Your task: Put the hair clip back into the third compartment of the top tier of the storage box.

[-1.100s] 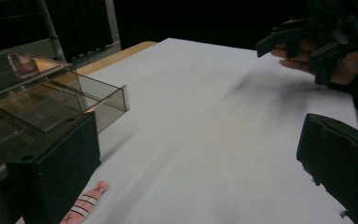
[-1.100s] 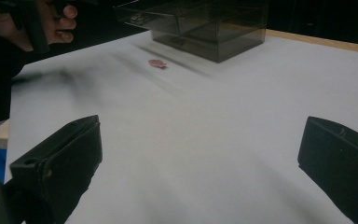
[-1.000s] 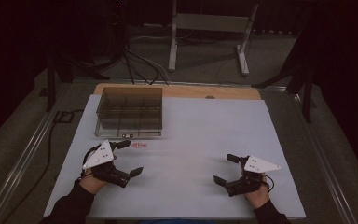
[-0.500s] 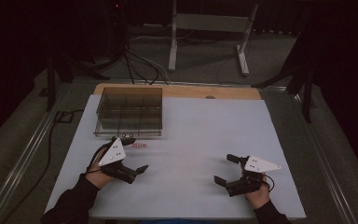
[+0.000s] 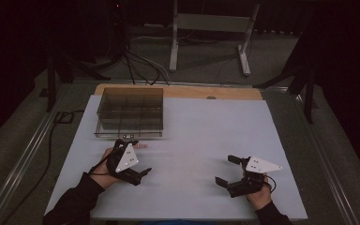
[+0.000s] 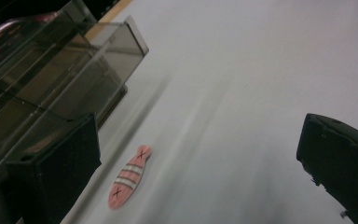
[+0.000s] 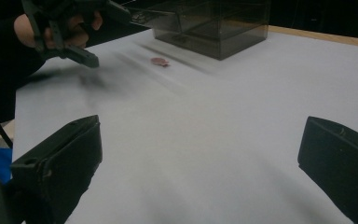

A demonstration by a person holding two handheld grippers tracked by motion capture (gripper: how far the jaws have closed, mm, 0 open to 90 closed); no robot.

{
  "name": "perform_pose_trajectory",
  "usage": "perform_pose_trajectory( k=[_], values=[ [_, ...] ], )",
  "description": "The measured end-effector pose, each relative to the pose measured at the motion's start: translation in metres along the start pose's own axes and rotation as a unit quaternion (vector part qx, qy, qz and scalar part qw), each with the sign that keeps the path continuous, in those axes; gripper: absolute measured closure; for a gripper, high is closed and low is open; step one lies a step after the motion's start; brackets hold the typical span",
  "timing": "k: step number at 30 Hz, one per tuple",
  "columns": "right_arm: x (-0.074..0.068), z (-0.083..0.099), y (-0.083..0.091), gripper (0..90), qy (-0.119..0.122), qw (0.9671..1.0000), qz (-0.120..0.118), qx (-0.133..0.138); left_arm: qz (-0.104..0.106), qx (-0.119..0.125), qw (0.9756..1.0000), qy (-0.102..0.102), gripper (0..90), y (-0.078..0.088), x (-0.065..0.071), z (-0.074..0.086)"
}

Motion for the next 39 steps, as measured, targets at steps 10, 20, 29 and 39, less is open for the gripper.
perform_pose_trajectory(
  k=[10,20,29,39],
  values=[
    [0.000,0.000,0.000,0.0,-0.001,1.0000,0.000,-0.001,-0.030,-0.071,0.9965,-0.031,5.6,-0.011,-0.003,0.013],
    [0.000,0.001,0.000,0.0,-0.004,1.0000,-0.002,-0.005,-0.066,-0.108,0.9885,-0.083,15.9,-0.013,-0.008,0.018],
    [0.001,0.000,0.002,0.0,-0.010,0.9999,-0.003,0.000,-0.094,-0.157,0.9738,-0.135,22.5,-0.019,-0.011,0.026],
    [0.001,0.000,0.002,0.0,-0.011,0.9999,-0.003,0.001,-0.115,-0.190,0.9594,-0.173,34.9,-0.025,-0.015,0.030]
  ],
)
Point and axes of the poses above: each handheld gripper's, and its own axes: y roughly backward along the jaws, z roughly out of its underside, x roughly to its right, the point moved 7 cm from there along -y, roughly forward along the jaws, and after that the axes turned 6 degrees about z, right-handed, at the moved point
